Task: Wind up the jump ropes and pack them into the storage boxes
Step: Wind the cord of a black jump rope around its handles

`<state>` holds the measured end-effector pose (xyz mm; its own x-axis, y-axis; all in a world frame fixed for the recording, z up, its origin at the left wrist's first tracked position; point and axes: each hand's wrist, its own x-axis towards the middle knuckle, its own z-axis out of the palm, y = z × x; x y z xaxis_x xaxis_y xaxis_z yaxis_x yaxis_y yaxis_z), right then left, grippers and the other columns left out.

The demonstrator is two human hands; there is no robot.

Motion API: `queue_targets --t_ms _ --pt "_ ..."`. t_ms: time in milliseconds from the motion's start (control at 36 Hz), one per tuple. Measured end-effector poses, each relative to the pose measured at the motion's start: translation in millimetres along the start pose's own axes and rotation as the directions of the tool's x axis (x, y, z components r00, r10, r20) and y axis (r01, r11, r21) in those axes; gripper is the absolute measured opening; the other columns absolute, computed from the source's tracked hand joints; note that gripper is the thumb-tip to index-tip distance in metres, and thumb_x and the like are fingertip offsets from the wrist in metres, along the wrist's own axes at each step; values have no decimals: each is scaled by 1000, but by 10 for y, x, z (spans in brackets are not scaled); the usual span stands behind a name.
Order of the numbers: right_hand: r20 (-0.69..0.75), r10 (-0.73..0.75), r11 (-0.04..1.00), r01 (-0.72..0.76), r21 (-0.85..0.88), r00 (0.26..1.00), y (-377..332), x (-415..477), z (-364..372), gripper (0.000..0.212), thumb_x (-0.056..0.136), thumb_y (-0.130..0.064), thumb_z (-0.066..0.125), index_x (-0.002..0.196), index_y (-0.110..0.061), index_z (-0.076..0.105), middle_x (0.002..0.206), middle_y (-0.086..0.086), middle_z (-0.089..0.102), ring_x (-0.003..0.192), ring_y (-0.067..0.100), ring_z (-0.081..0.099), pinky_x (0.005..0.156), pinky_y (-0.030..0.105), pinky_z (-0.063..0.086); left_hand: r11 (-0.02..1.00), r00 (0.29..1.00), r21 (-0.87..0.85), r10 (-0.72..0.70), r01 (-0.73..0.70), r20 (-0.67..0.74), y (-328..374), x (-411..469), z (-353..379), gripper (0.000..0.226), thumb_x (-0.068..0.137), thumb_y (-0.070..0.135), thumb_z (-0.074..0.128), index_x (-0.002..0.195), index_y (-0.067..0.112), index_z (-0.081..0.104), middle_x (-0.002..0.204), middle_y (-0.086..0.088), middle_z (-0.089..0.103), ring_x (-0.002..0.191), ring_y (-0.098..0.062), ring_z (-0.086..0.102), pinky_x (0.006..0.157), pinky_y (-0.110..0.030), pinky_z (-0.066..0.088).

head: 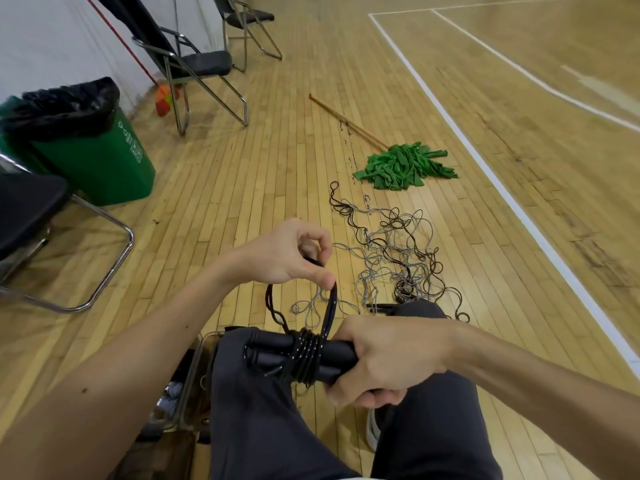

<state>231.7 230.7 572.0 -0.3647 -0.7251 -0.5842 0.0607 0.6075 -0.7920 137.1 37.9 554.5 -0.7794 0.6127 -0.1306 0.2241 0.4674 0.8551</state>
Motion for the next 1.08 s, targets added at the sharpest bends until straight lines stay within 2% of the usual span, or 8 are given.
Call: queue_targets --t_ms 111,194,250,333,417,583,889,1083 --pt "-102 -58 996 65 68 993 -7 -27 -45 22 89 -7 66 79 11 58 60 11 52 48 21 42 45 26 37 987 997 -140 -76 79 21 -144 -55 44 39 65 54 84 72 22 62 58 -10 43 51 -23 34 49 -23 32" --pt "-188 -101 984 125 124 977 22 -48 -116 17 90 -2 66 84 12 57 60 10 52 48 22 42 43 26 35 982 994 -151 -112 110 -5 -298 -44 129 17 86 18 74 74 14 64 52 4 59 45 -6 52 45 -16 40" --pt "-232 -131 974 169 153 964 37 -71 -176 9 91 0 65 84 3 60 60 9 52 48 21 43 44 28 35 980 992 -157 -128 124 -17 -401 -60 214 30 92 -7 60 76 18 67 62 6 68 57 1 61 54 -15 48" --pt "-287 -169 957 227 183 943 51 -88 -258 8 91 0 66 86 -1 60 62 10 52 50 22 43 45 29 35 947 969 -231 -241 222 -58 -397 -131 351 39 93 -15 51 72 17 56 56 10 59 53 4 55 57 -14 43" --pt "-345 -192 940 273 203 919 76 -75 -310 9 92 0 65 85 -1 59 62 10 50 50 20 44 44 28 33 937 959 -249 -273 246 -80 -295 -146 446 39 100 -3 48 66 18 46 52 12 48 42 1 49 49 -13 38" --pt "-439 -125 896 291 335 890 235 -34 -487 13 91 -1 65 86 -5 54 61 8 48 48 18 39 45 24 27 955 966 -272 -170 114 -193 -218 -170 494 45 88 47 57 61 12 57 45 -2 51 41 -12 44 45 -19 35" --pt "-559 -17 860 297 414 829 582 80 -728 17 91 -2 67 85 -6 51 61 7 48 49 18 39 43 24 28 972 938 -220 -147 79 -313 -207 -146 756 50 97 46 53 75 3 66 48 2 54 41 -13 46 44 -21 38" --pt "-582 38 847 282 450 813 772 164 -778 17 92 -2 66 88 -5 49 62 8 48 49 18 39 43 24 27 994 953 52 -75 95 -295 -183 -187 814 23 94 46 63 77 31 66 50 10 53 46 -3 48 50 -22 39"
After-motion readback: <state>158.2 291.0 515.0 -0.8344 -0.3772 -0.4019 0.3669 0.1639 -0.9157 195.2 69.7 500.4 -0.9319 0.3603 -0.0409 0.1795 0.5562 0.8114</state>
